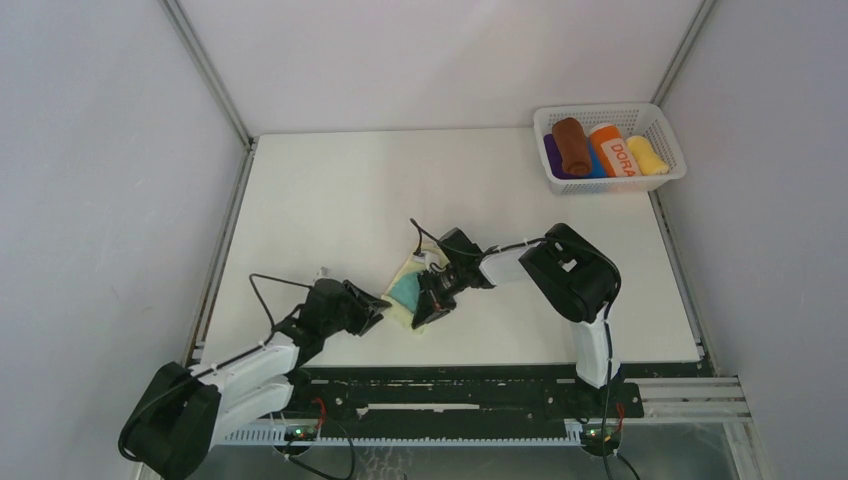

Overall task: Roll the towels
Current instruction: Roll the towel at the center of the board.

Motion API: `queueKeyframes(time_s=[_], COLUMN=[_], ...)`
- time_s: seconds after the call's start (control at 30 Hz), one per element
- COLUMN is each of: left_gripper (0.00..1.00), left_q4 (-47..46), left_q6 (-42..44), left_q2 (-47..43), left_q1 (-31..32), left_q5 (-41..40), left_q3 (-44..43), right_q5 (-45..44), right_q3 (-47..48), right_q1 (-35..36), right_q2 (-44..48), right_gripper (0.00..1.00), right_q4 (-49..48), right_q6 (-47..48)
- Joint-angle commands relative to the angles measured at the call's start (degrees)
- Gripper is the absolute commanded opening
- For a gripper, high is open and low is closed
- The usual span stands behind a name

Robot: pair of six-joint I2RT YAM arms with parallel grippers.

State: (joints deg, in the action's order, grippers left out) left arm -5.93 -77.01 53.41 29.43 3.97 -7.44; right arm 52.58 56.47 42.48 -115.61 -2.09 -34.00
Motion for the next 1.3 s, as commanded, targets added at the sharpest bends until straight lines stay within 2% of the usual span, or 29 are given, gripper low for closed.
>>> queueKeyframes(time_s=[0.0,0.2,0.3,0.47,0.53,0.8,1.27], left_gripper=[0.46,0.43,0.42,0.42,0.42,0.43,0.44], left_q4=[5.69,9.11,9.84,10.06,10.15,10.33,10.86], left_q6=[0.89,0.36,0.92,2.17,2.59,3.25,4.08], left_q2=[4.12,7.17,8.84,12.37,13.75,16.0,17.25], left_q1=[-0.16,-0.16,-0.16,-0.17,-0.16,-0.16,-0.16], left_q5=[-3.03,-4.23,-4.13,-3.45,-3.1,-2.42,-1.92], left_q3=[-3.6,-3.87,-4.45,-6.46,-7.37,-8.38,-9.59], right_q5=[-7.16,-20.3,-29.44,-50.89,-56.71,-58.11,-61.0], right_q3=[2.17,4.09,4.93,5.04,4.86,3.85,4.18], right_q1=[1.17,4.62,7.31,14.02,16.9,24.31,23.18], right_q2=[3.18,10.54,14.83,21.49,23.11,23.72,17.0], right_gripper=[0.1,0.33,0.41,0.45,0.45,0.42,0.42], right_q4=[7.15,15.76,20.03,24.08,23.81,17.5,16.17], right_q6=[6.42,12.25,15.54,21.5,24.37,33.68,36.56])
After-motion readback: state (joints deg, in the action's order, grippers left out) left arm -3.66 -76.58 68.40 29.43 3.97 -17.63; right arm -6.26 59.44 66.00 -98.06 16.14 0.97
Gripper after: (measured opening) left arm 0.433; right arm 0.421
